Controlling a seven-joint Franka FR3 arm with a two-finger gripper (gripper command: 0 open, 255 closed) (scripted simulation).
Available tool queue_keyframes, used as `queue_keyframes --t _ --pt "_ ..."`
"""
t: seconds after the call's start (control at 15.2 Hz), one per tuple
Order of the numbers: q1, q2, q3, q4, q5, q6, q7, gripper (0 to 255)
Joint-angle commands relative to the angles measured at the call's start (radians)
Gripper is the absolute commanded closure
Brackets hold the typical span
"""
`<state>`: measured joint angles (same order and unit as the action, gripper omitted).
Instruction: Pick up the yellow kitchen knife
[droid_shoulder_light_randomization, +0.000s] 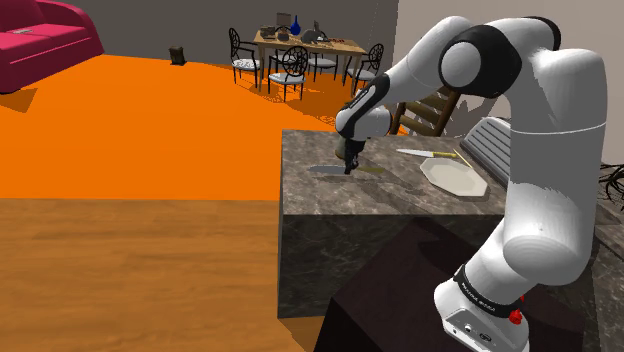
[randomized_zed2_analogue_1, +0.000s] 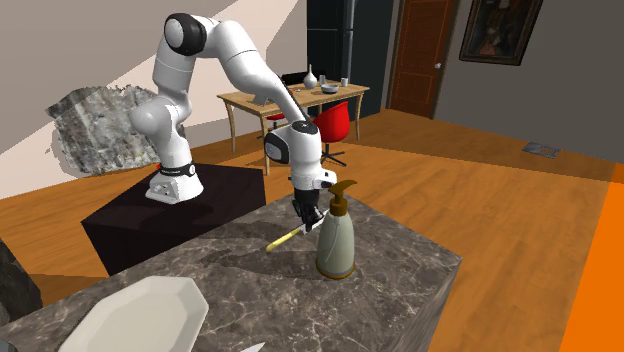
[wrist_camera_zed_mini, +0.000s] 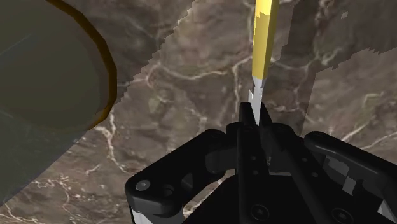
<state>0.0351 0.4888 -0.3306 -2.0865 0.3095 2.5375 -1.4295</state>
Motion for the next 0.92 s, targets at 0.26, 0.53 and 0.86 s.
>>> queue_keyframes --t 0.26,0.53,0.86 --pt "0.015 -0.043 -0.018 -0.003 -0.025 -0.039 0.02 255" --pt "0.028 -0.086 -0.035 -0.003 -0.051 -0.078 0.038 255" --pt "0.041 -0.137 -0.054 0.001 -0.084 -0.13 0.061 255"
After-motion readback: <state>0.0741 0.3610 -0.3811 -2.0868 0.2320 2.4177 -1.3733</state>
